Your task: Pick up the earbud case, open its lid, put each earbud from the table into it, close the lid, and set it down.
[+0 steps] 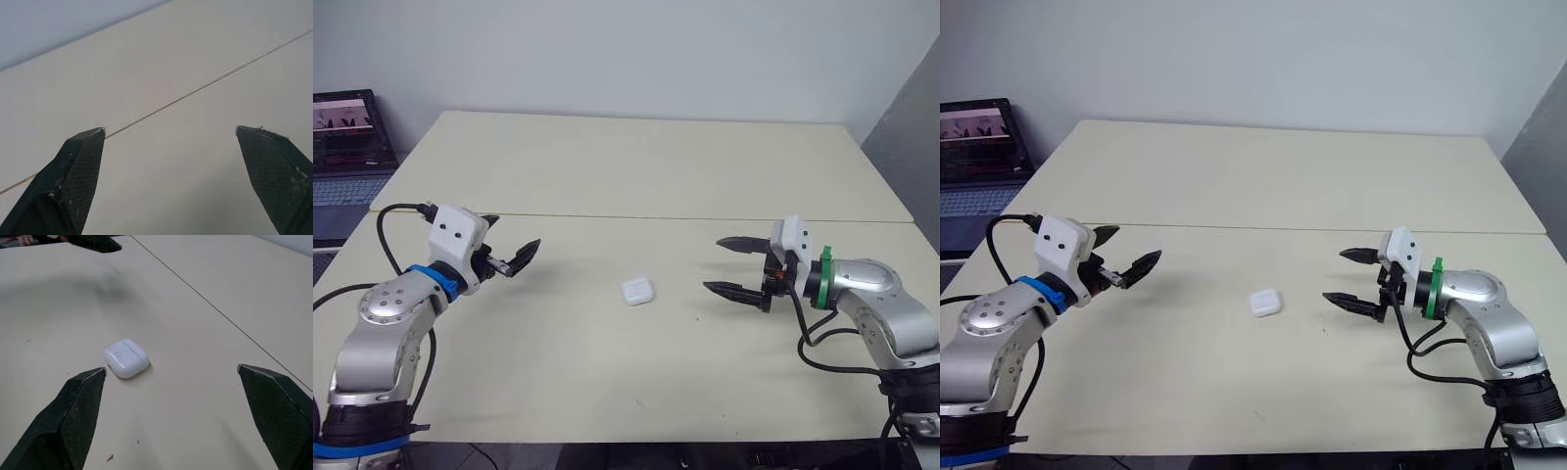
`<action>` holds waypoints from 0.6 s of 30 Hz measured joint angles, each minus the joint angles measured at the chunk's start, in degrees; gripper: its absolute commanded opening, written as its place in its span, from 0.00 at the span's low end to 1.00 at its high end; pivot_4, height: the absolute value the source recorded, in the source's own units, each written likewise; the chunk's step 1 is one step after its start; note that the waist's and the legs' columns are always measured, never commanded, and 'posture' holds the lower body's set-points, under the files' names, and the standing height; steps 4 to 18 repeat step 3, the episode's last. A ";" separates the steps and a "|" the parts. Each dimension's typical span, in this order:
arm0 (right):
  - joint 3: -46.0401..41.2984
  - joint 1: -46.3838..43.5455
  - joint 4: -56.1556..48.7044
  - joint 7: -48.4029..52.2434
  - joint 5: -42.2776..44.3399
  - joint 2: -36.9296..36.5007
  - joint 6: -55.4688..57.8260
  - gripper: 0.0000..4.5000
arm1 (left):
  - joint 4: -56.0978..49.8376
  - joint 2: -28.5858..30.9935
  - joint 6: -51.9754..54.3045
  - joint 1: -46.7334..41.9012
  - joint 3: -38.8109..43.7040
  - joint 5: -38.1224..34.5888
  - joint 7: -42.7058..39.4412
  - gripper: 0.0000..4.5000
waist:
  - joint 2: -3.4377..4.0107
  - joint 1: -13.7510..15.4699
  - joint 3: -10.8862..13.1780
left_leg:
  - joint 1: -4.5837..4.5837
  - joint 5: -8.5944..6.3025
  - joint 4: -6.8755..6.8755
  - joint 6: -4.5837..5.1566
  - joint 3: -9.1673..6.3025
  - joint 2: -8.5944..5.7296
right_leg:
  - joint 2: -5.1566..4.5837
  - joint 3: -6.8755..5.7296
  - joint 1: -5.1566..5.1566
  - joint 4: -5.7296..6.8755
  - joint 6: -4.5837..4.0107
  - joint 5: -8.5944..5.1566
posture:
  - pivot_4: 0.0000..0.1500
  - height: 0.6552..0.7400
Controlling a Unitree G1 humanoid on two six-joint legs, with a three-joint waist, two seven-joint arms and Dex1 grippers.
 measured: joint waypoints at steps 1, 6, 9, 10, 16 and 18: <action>0.02 -0.09 0.26 -0.57 -0.11 0.36 0.01 1.00 | 0.28 -0.28 -0.53 0.00 -0.61 0.62 -0.08 1.00 | 0.00 0.02 0.00 | -0.04 -0.02 0.00 0.01 -0.02 0.01 | 0.00 -0.02 -0.04 0.01 -0.02 -0.01 | 1.00 1.00; 0.03 -0.11 0.69 -1.39 -0.67 0.55 0.01 1.00 | 0.29 -0.95 -1.38 0.02 -1.52 1.01 -0.62 1.00 | 0.00 0.36 0.00 | -0.23 -0.03 -0.01 0.01 -0.09 0.01 | 0.01 -0.07 -0.24 0.08 -0.07 0.02 | 1.00 1.00; 0.03 -0.11 0.69 -1.39 -0.67 0.55 0.01 1.00 | 0.29 -0.95 -1.38 0.02 -1.52 1.01 -0.62 1.00 | 0.00 0.36 0.00 | -0.23 -0.03 -0.01 0.01 -0.09 0.01 | 0.01 -0.07 -0.24 0.08 -0.07 0.02 | 1.00 1.00; 0.03 -0.11 0.69 -1.39 -0.67 0.55 0.01 1.00 | 0.29 -0.95 -1.38 0.02 -1.52 1.01 -0.62 1.00 | 0.00 0.36 0.00 | -0.23 -0.03 -0.01 0.01 -0.09 0.01 | 0.01 -0.07 -0.24 0.08 -0.07 0.02 | 1.00 1.00; 0.03 -0.11 0.69 -1.39 -0.67 0.55 0.01 1.00 | 0.29 -0.95 -1.38 0.02 -1.52 1.01 -0.62 1.00 | 0.00 0.36 0.00 | -0.23 -0.03 -0.01 0.01 -0.09 0.01 | 0.01 -0.07 -0.24 0.08 -0.07 0.02 | 1.00 1.00; 0.03 -0.11 0.69 -1.39 -0.67 0.55 0.01 1.00 | 0.29 -0.95 -1.38 0.02 -1.52 1.01 -0.62 1.00 | 0.00 0.36 0.00 | -0.23 -0.03 -0.01 0.01 -0.09 0.01 | 0.01 -0.07 -0.24 0.08 -0.07 0.02 | 1.00 1.00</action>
